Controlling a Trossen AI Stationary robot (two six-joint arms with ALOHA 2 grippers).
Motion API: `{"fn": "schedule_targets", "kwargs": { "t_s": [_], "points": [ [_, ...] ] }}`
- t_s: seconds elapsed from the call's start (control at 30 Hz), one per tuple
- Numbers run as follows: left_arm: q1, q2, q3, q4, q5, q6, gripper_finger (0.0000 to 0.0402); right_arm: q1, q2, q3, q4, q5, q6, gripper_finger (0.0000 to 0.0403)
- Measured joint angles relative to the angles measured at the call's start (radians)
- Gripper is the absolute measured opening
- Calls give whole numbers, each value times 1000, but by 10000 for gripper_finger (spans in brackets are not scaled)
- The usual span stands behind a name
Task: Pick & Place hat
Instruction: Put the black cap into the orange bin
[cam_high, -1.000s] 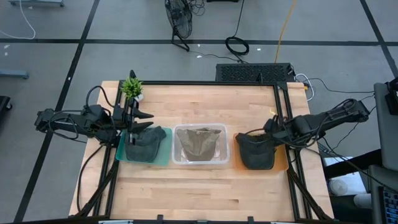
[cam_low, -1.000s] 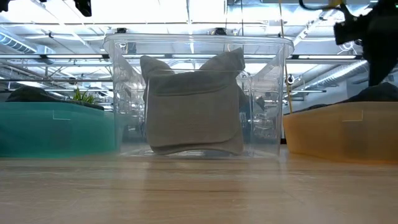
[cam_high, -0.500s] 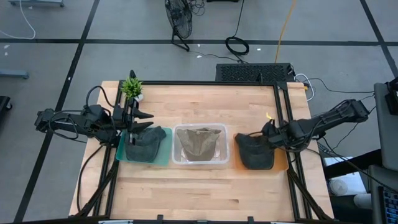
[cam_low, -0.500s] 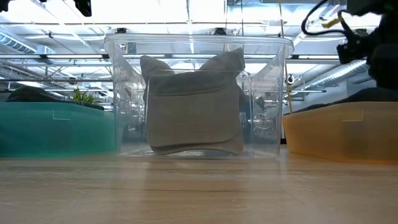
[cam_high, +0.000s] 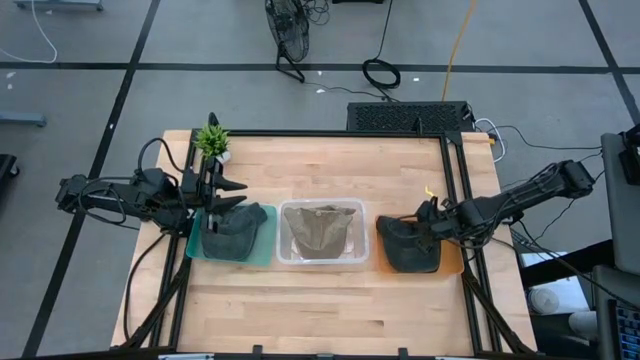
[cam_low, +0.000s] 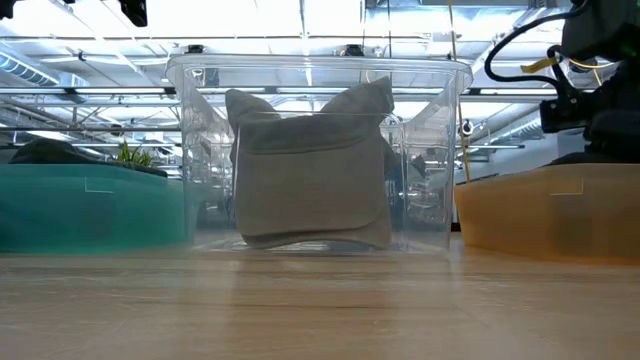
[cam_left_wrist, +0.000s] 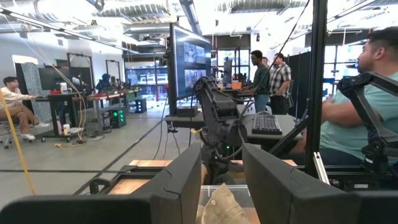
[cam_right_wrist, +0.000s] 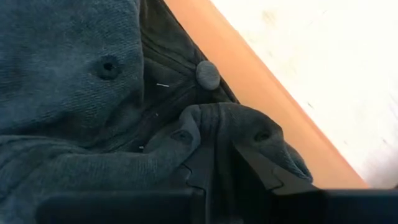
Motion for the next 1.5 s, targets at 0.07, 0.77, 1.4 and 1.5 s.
{"fn": "schedule_targets", "kwargs": {
  "t_s": [0.07, 0.77, 1.4, 1.5],
  "points": [
    [0, 0, 0, 0, 0, 0, 127, 0, -6, 0, -2, -4, 7, 45],
    [0, 0, 0, 1, 0, 0, 127, 1, -49, -14, -2, 42, 49, 45],
    [0, 0, 0, 2, 5, -62, 127, 1, -120, 219, -147, 175, -96, 45],
    [0, 0, 0, 1, 5, -64, 127, 21, -105, 264, -118, 142, -150, 45]
  ]
}}
